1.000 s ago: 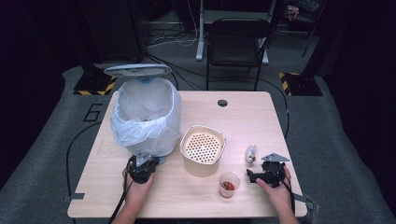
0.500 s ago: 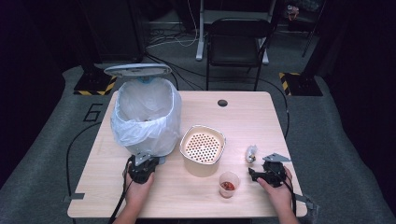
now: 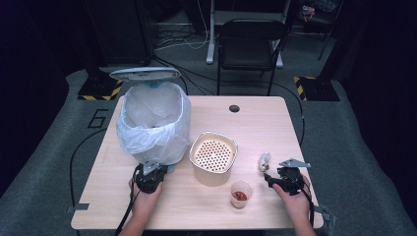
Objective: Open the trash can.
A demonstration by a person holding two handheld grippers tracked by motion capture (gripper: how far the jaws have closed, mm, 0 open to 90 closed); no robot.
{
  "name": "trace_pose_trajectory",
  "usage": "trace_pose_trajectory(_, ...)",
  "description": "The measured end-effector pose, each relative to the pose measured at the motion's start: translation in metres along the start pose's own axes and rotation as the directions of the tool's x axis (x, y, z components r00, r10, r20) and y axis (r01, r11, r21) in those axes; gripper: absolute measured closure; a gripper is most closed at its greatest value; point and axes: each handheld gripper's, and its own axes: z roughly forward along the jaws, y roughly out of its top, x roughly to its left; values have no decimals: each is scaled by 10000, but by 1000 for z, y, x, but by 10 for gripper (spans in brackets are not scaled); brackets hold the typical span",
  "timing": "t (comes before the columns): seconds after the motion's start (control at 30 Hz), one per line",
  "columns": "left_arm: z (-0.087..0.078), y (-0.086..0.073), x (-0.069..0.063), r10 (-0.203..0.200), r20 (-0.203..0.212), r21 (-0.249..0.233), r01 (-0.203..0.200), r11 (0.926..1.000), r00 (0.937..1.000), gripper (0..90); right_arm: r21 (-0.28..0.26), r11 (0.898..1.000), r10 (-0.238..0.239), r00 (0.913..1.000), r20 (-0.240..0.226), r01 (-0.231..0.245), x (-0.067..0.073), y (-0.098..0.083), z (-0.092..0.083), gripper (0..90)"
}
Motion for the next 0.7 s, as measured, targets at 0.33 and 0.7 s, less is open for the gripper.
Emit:
trace_pose_trajectory(0.33, 1, 0, -3, 187, -214, -68, -189, 9998, 9996, 900, -127, 9999, 6, 9999, -138, -8, -1, 23, 2, 366)
trace_pose_trajectory(0.7, 0, 0, -7, 627, -528, 3, -628, 9980, 9966, 900, 143, 9999, 1, 9998, 198, -4, 5, 37, 26, 417)
